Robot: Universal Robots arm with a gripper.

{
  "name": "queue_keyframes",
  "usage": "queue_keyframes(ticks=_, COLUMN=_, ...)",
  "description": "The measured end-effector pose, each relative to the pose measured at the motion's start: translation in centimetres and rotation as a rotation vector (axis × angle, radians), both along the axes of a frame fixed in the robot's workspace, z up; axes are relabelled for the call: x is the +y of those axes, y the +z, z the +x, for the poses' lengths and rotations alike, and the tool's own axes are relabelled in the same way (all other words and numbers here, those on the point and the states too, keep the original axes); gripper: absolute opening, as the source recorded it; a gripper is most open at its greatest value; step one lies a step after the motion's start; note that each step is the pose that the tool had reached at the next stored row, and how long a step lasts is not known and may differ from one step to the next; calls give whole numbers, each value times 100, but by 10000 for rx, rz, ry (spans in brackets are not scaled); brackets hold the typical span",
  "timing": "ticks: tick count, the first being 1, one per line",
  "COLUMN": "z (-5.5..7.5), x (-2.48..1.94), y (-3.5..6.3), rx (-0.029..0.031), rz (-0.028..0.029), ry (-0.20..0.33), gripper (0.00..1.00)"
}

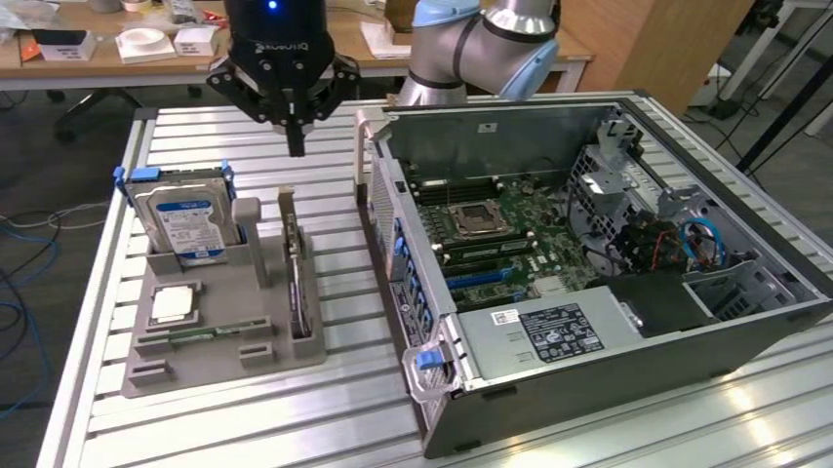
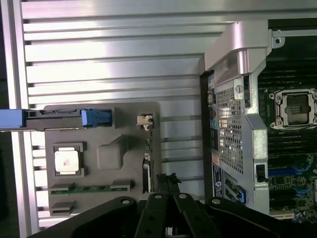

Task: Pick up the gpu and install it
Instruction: 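Reach for the gpu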

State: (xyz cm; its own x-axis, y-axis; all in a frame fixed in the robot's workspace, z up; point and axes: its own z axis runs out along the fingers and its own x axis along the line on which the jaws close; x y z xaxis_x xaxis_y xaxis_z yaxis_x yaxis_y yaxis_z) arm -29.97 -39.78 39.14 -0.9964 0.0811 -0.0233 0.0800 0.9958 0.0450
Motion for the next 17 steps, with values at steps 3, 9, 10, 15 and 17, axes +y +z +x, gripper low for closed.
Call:
queue_keyframes(ticks=3, z=-37, x=0, y=-1, rx=0, rz=0, ry=0, gripper=11)
queue_keyframes(ticks=9, z=-108, x=0, y=-2, rx=-1, rz=1, ry=0, gripper=11)
queue_keyframes(ticks=10, z=-119, x=0, y=-2, rx=-1, rz=1, ry=1, gripper=11)
queue_keyframes(ticks=15, z=-172, x=0, y=-2, rx=0, rz=0, ry=1, gripper=11)
queue_keyframes(ticks=17, z=-192, x=0, y=-2, rx=0, rz=0, ry=0, gripper=11)
